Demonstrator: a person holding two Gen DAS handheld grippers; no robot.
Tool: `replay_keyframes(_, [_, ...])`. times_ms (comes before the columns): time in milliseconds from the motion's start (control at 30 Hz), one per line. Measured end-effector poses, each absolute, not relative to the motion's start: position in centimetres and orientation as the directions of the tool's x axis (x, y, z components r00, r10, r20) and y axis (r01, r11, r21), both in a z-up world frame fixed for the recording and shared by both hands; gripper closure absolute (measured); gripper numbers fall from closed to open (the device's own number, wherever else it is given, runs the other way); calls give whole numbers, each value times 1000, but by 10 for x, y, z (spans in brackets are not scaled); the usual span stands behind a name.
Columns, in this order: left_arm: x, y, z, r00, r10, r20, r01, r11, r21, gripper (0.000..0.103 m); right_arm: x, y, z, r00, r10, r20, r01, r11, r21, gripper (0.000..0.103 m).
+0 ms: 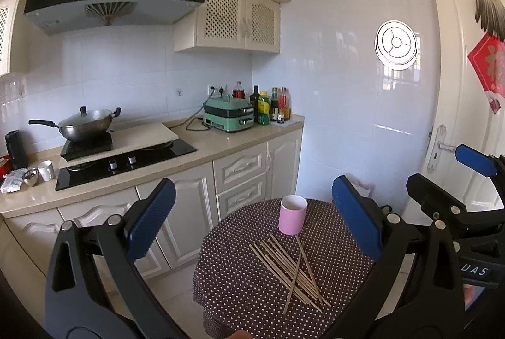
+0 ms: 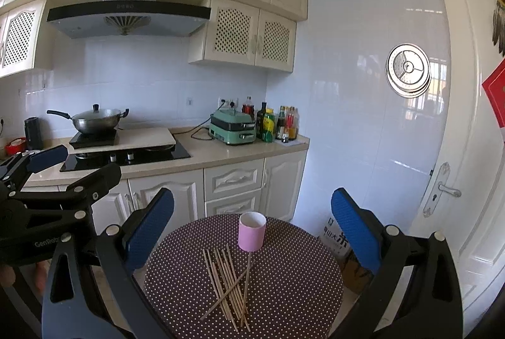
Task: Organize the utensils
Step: 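Lower both grippers over the pile of wooden sticks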
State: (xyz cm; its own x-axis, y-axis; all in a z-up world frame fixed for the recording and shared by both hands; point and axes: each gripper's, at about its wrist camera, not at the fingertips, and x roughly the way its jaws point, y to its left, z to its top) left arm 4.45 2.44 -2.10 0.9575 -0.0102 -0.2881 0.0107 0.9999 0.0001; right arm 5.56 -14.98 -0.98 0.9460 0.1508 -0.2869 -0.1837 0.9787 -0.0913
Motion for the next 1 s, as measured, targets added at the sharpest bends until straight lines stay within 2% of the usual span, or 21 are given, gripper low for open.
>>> replay_keyframes(433, [128, 18, -61, 877, 28, -480, -24, 1000, 15, 6, 148, -149, -51, 869, 217, -444, -270, 961, -59, 7])
replay_keyframes(567, [170, 15, -78, 806, 11, -592, -19, 1000, -8, 6, 182, -154, -65, 836, 235, -496, -293, 955, -42, 7])
replay_keyframes(800, [220, 5, -102, 752, 3, -659, -18, 1000, -16, 6, 236, -165, -87, 773, 257, -580, -315, 949, 0, 7])
replay_keyframes(1000, [260, -3, -138, 673, -27, -739, -4, 999, -40, 6, 274, -173, -116, 710, 249, -659, -315, 949, 20, 12])
